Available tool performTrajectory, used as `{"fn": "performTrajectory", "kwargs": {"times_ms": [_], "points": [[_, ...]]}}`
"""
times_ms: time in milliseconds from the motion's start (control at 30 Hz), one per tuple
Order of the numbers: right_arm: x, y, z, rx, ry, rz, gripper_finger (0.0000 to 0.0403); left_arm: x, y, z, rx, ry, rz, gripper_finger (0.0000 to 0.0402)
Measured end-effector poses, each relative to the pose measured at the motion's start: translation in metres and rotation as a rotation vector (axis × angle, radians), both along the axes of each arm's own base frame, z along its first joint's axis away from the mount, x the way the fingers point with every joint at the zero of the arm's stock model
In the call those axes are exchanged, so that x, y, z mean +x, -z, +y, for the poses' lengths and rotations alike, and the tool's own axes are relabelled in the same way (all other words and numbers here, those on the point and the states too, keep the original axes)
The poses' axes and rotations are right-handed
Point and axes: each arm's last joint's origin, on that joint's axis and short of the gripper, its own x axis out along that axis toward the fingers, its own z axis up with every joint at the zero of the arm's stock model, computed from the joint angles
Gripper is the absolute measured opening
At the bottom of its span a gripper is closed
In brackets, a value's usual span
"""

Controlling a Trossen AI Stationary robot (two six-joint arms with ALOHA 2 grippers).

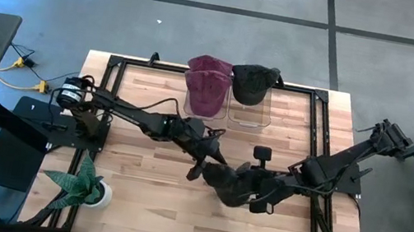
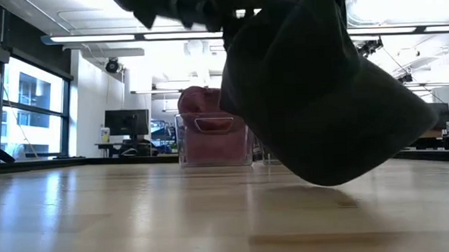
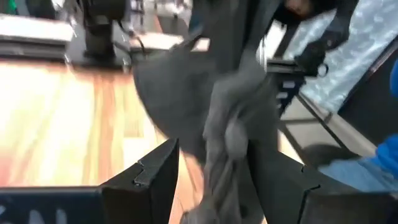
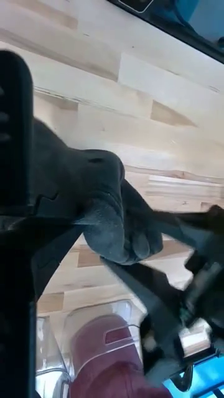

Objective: Pick & Place hat
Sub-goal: Put the black cap into the right transparent bin

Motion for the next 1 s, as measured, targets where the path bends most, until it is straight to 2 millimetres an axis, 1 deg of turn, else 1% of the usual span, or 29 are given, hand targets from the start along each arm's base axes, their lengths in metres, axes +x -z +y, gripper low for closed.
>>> {"fn": "performTrajectory", "kwargs": {"times_ms": [67, 133, 233, 300, 400, 467, 533, 600, 633, 700, 767, 833, 900, 1000], "points": [[0.0, 0.0, 0.0, 0.001, 0.0, -0.001, 0.0008, 0.001, 0.005, -0.001, -0.019, 0.059, 0.013, 0.0184], [0.0, 0.0, 0.0, 0.002, -0.001, -0.003, 0.0005, 0.003, 0.003, -0.007, -0.038, 0.13, -0.027, 0.0184], [0.0, 0.0, 0.0, 0.004, -0.001, -0.003, 0.0003, 0.004, 0.012, -0.016, -0.035, 0.149, 0.007, 0.0182], [0.0, 0.0, 0.001, 0.01, 0.002, -0.004, 0.0006, 0.003, 0.015, -0.021, -0.007, 0.152, 0.013, 0.0173], [0.0, 0.0, 0.001, 0.04, 0.006, 0.001, 0.0011, 0.002, 0.012, -0.028, 0.065, 0.166, -0.02, 0.0137], [0.0, 0.0, 0.002, 0.07, -0.006, 0.013, 0.001, 0.0, 0.014, -0.032, 0.091, 0.182, -0.011, 0.0101], [-0.001, 0.001, 0.003, 0.107, -0.026, 0.028, 0.0008, -0.005, 0.008, -0.034, 0.108, 0.204, -0.015, 0.0058], [-0.002, 0.001, 0.006, 0.134, -0.06, 0.043, 0.0006, -0.005, 0.003, -0.035, 0.12, 0.222, -0.019, 0.0019], [-0.003, 0.001, 0.008, 0.145, -0.077, 0.048, 0.0006, -0.005, 0.003, -0.035, 0.123, 0.23, 0.001, 0.001], [-0.004, 0.0, 0.013, 0.166, -0.111, 0.049, 0.001, -0.005, 0.003, -0.035, 0.145, 0.244, 0.055, 0.0014], [-0.006, -0.001, 0.017, 0.204, -0.124, 0.048, 0.0019, -0.004, -0.002, -0.034, 0.184, 0.258, 0.065, 0.0019], [-0.007, -0.006, 0.02, 0.275, -0.147, 0.031, 0.0036, -0.003, -0.01, -0.037, 0.224, 0.284, 0.068, 0.0013], [-0.01, -0.011, 0.022, 0.352, -0.204, 0.029, 0.0063, -0.003, -0.016, -0.038, 0.255, 0.304, 0.092, 0.0005], [-0.014, -0.022, 0.022, 0.441, -0.293, 0.012, 0.0115, -0.002, -0.029, -0.038, 0.275, 0.316, 0.098, 0.0005]]}}
